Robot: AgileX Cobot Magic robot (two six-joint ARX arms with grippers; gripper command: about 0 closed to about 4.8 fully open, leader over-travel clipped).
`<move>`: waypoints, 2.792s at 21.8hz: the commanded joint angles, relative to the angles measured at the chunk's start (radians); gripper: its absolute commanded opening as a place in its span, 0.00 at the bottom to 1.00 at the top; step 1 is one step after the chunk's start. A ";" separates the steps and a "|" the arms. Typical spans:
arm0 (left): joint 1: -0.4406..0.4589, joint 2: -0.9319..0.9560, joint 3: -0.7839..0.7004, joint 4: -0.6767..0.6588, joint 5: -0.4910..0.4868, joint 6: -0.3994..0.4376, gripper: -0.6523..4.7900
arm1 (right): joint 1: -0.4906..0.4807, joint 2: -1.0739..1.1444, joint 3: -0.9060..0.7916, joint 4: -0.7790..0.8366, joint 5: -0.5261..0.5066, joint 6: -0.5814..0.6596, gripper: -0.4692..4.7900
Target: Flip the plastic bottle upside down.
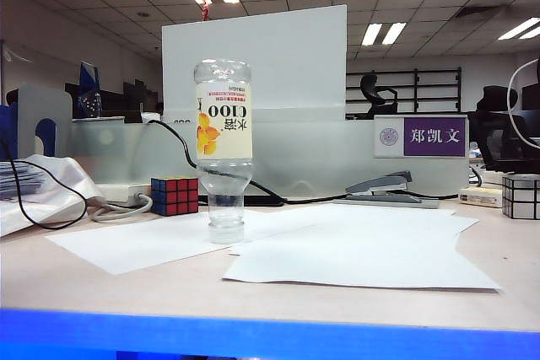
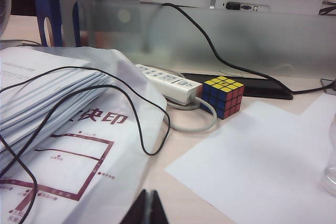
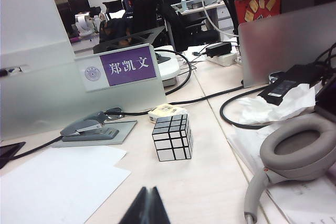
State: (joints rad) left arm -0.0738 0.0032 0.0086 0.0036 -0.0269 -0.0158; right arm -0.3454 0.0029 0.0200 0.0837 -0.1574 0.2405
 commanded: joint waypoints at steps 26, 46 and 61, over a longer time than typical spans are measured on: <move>0.000 -0.001 0.001 0.011 0.005 0.001 0.11 | 0.292 -0.002 0.002 0.056 0.209 -0.174 0.07; 0.000 -0.001 0.001 0.011 0.005 0.001 0.11 | 0.427 -0.002 -0.012 0.021 0.240 -0.162 0.07; 0.000 -0.001 0.001 0.011 0.005 0.001 0.11 | 0.383 -0.002 -0.012 0.014 0.261 -0.159 0.07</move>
State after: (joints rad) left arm -0.0742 0.0032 0.0086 0.0032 -0.0269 -0.0158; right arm 0.0456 0.0032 0.0097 0.0872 0.1093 0.0776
